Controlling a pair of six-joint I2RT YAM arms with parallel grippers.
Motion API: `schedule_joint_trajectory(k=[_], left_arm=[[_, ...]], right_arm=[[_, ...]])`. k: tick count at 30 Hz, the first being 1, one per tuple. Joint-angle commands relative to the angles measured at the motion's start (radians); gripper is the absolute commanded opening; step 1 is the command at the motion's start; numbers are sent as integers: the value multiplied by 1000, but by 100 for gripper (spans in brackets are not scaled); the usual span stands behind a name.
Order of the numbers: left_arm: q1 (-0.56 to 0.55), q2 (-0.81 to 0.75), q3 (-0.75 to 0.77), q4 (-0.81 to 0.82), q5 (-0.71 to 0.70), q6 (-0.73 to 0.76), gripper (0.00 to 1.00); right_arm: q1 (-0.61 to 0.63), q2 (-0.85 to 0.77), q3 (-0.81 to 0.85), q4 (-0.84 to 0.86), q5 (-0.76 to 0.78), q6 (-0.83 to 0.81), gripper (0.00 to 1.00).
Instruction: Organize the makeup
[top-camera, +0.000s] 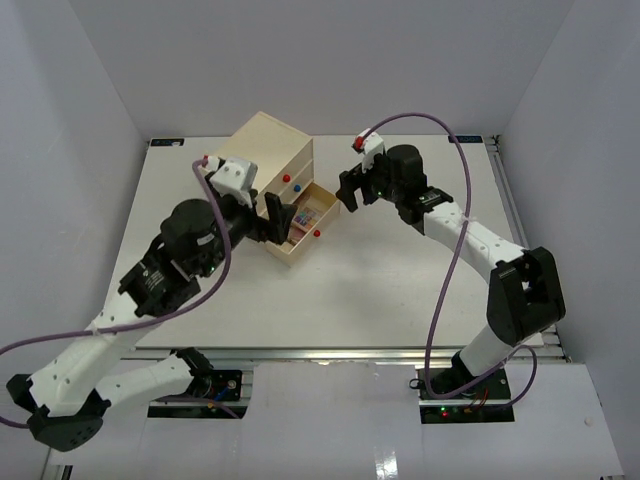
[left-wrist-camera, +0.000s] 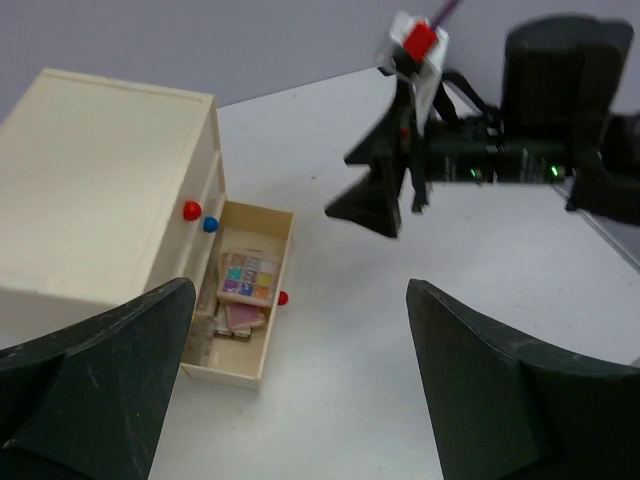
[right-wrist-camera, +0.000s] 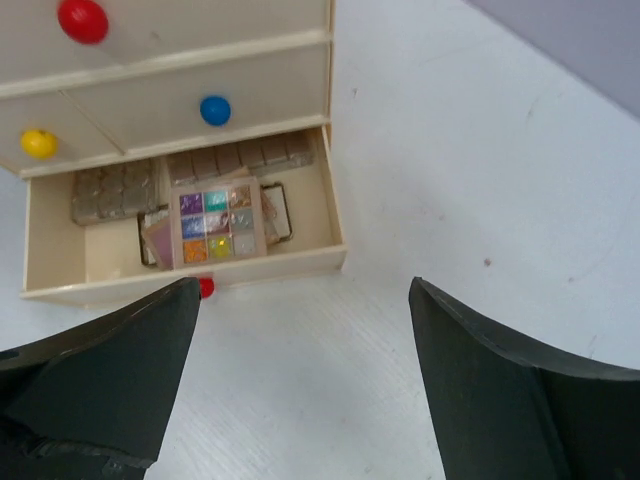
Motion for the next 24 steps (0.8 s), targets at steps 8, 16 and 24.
schedule_joint_trajectory(k=[8, 16, 24], left_arm=[[589, 537, 517, -180, 451, -26, 97], [762, 707, 562, -123, 563, -12, 96], [795, 824, 578, -33, 613, 47, 93]], right_arm=[[-5, 13, -190, 90, -178, 328, 70], [-14, 118, -146, 68, -65, 523, 56], [-14, 179, -134, 107, -20, 611, 37]])
